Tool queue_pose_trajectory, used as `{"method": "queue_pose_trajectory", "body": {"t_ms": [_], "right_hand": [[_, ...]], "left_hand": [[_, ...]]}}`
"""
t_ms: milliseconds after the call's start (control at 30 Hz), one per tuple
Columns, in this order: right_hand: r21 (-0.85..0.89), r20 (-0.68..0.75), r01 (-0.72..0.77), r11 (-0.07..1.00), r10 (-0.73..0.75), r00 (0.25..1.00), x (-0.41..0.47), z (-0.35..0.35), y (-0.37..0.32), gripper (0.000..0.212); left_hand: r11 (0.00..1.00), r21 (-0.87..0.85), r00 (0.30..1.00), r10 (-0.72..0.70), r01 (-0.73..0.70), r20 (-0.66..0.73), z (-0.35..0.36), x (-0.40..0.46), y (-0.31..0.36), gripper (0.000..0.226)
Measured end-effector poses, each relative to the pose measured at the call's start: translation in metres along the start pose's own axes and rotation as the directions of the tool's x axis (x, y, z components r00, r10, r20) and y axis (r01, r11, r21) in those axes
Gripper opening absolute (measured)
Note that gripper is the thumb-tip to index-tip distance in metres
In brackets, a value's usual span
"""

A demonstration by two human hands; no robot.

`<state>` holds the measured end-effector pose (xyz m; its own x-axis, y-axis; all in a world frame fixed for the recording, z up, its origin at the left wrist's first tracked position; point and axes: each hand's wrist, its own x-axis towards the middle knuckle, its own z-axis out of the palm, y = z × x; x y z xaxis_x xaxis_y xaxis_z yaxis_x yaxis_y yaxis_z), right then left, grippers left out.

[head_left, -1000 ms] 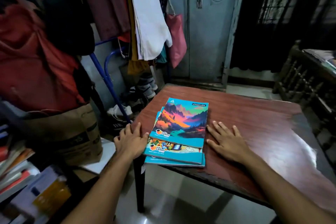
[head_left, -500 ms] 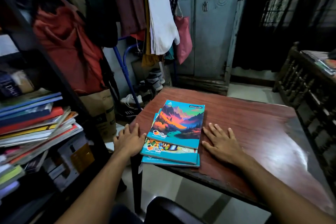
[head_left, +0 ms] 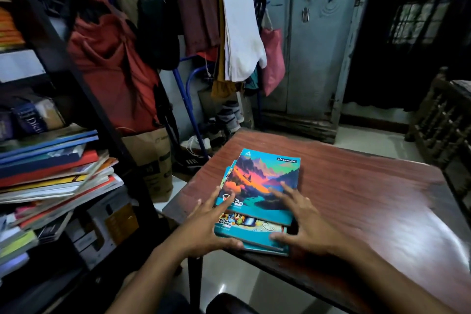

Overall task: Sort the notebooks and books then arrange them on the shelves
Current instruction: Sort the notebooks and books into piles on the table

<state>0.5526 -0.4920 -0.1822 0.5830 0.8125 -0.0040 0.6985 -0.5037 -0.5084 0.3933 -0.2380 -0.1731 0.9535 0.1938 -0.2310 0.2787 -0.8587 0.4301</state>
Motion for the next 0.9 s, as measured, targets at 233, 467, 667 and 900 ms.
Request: {"method": "queue_pose_trajectory", "body": {"t_ms": [233,467,667,900], "right_hand": [[-0.094,-0.018,-0.136,0.986,0.135,0.991,0.069,0.002,0.015,0.088],[-0.025,-0.05,-0.149,0.989,0.147,0.988,0.122,-0.014,0.035,0.064],[-0.15,-0.091,-0.19,0.97,0.178,0.98,0.141,-0.009,0.035,0.104],[-0.141,-0.058,-0.207,0.968,0.2,0.978,0.124,-0.019,0.038,0.075]], "left_hand": [[0.998,0.06,0.974,0.018,-0.005,-0.225,-0.015,0.066,0.008,0.089],[0.984,0.144,0.959,-0.064,0.107,-0.277,-0.019,0.135,0.018,0.077],[0.977,-0.149,0.871,-0.202,0.15,-0.448,-0.015,0.151,0.006,0.093],[0.997,0.077,0.797,0.055,-0.011,-0.602,0.009,0.145,0.005,0.072]]}}
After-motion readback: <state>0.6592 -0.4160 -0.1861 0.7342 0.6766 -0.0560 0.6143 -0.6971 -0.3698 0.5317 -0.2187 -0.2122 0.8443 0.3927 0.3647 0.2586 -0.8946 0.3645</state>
